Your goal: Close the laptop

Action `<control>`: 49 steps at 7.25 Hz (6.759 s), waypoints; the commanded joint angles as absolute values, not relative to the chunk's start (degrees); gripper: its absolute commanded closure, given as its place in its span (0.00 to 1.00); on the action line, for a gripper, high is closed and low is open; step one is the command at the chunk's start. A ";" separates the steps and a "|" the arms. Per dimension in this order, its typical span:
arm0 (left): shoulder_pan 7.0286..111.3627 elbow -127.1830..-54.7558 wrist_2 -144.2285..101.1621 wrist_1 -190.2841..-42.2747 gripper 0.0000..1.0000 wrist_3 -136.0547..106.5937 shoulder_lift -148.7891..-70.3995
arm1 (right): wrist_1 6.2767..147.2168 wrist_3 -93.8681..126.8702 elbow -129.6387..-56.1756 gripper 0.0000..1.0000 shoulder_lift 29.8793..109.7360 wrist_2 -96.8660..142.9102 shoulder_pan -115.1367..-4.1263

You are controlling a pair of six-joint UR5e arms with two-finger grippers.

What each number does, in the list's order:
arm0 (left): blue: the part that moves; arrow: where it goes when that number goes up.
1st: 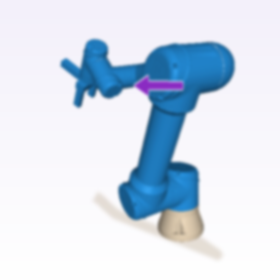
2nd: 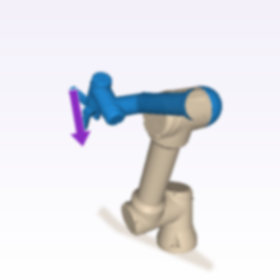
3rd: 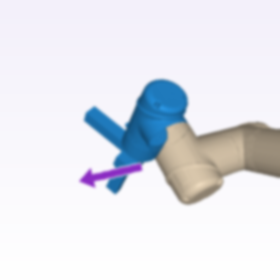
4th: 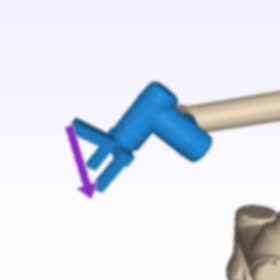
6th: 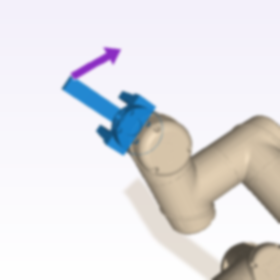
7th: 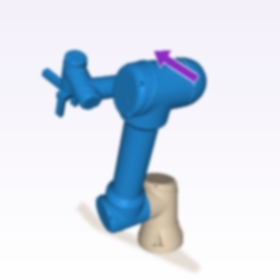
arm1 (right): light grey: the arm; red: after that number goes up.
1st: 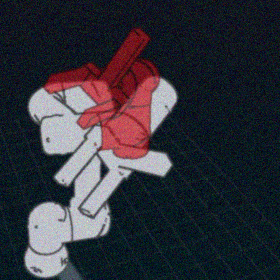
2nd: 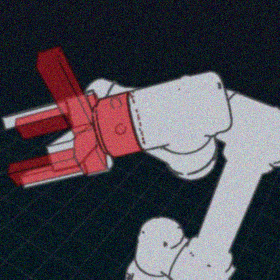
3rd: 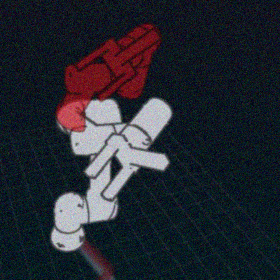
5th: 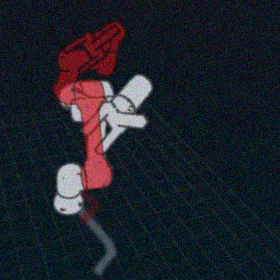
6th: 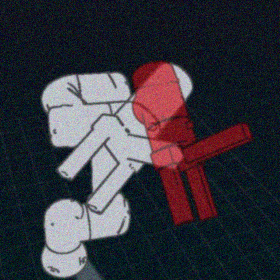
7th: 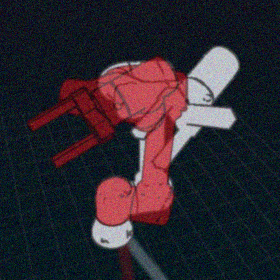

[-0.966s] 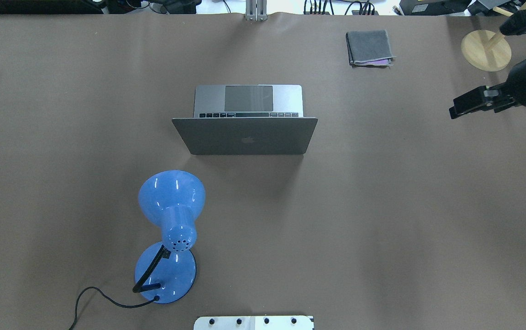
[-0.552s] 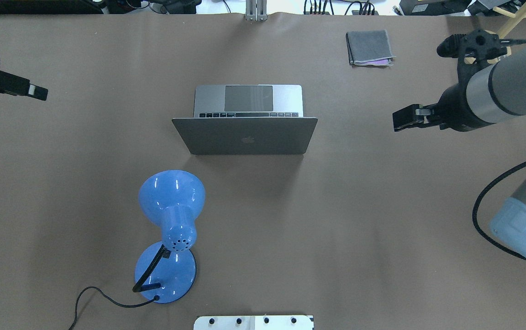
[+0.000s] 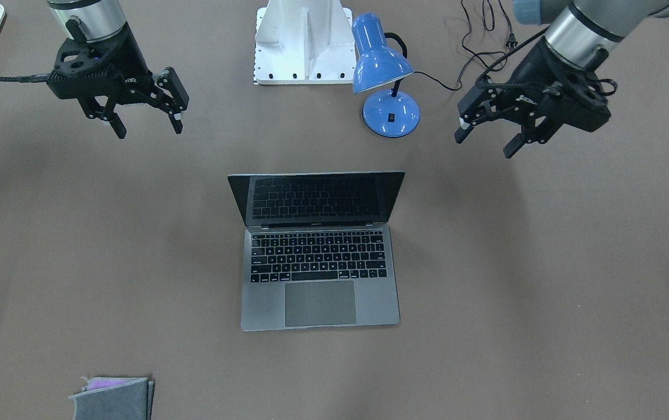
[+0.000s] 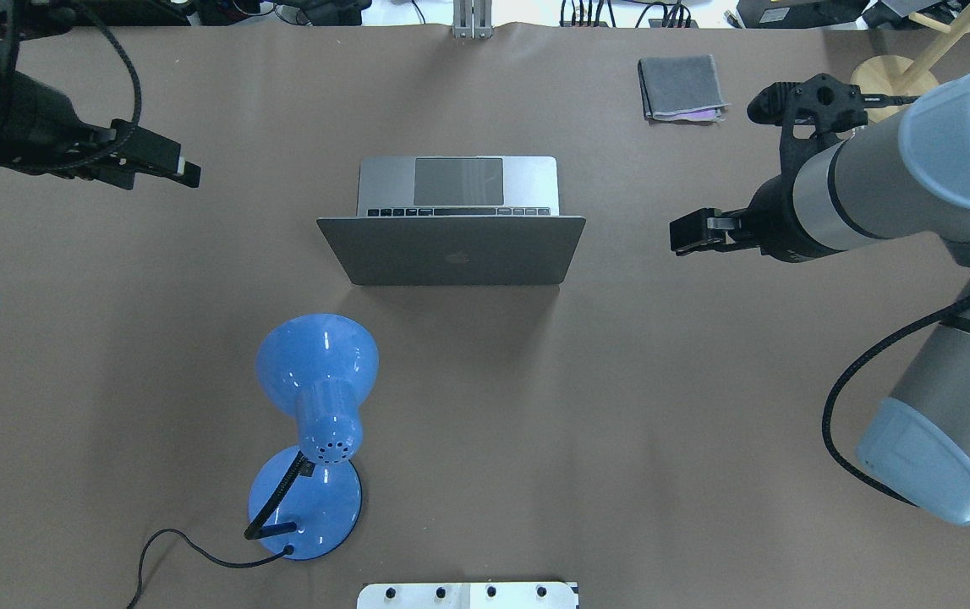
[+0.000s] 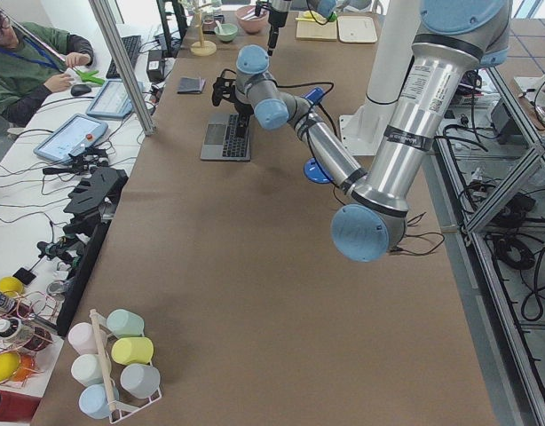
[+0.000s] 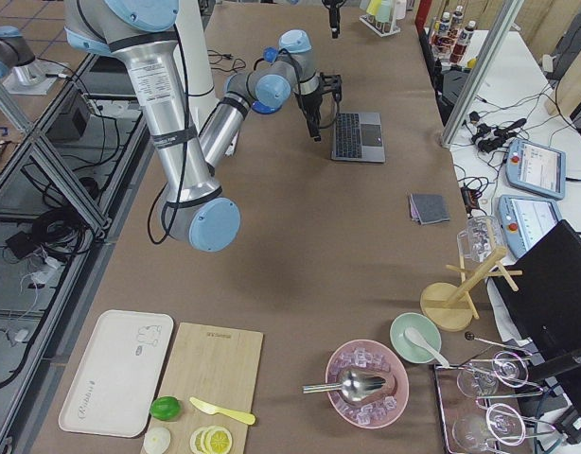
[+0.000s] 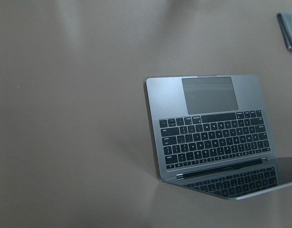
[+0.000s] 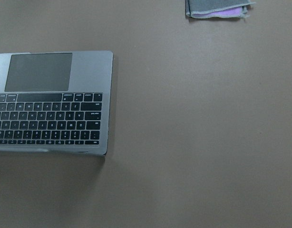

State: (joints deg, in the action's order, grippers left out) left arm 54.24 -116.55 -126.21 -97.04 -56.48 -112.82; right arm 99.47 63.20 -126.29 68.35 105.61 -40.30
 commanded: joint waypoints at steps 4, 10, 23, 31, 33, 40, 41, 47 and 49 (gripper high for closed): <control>43.52 -115.31 -114.62 -84.22 0.03 -62.05 -122.68 | 109.95 71.19 -125.60 0.20 59.51 98.79 -31.73; 38.67 -114.26 -110.30 -84.20 1.00 -64.60 -124.62 | 109.86 73.74 -118.41 1.00 51.61 99.40 -30.85; 42.35 -98.20 -108.02 -88.05 1.00 -59.96 -133.15 | 98.35 71.02 -95.80 1.00 41.75 99.49 -37.26; 44.82 -79.03 -107.84 -101.50 1.00 -58.27 -137.54 | 82.64 66.71 -72.45 1.00 35.07 102.30 -41.66; 44.74 -75.43 -105.58 -103.18 1.00 -58.27 -139.03 | 79.81 66.53 -68.31 1.00 33.93 102.39 -42.01; 43.86 -59.51 -99.25 -112.32 1.00 -58.36 -143.79 | 69.97 66.45 -55.65 1.00 31.03 102.39 -42.01; 43.34 -59.24 -98.79 -112.85 1.00 -58.36 -143.79 | 69.87 66.36 -55.11 1.00 31.03 102.39 -41.84; 41.57 -58.01 -96.68 -113.29 1.00 -58.45 -143.79 | 69.79 66.36 -53.79 1.00 30.94 101.95 -41.04; 41.66 -58.79 -96.77 -113.29 1.00 -58.53 -143.79 | 69.87 66.36 -53.96 1.00 30.24 102.13 -41.13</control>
State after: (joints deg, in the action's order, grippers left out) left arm 41.59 -58.26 -96.69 -113.26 -58.47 -143.79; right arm 69.84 66.36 -53.82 30.68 102.04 -41.06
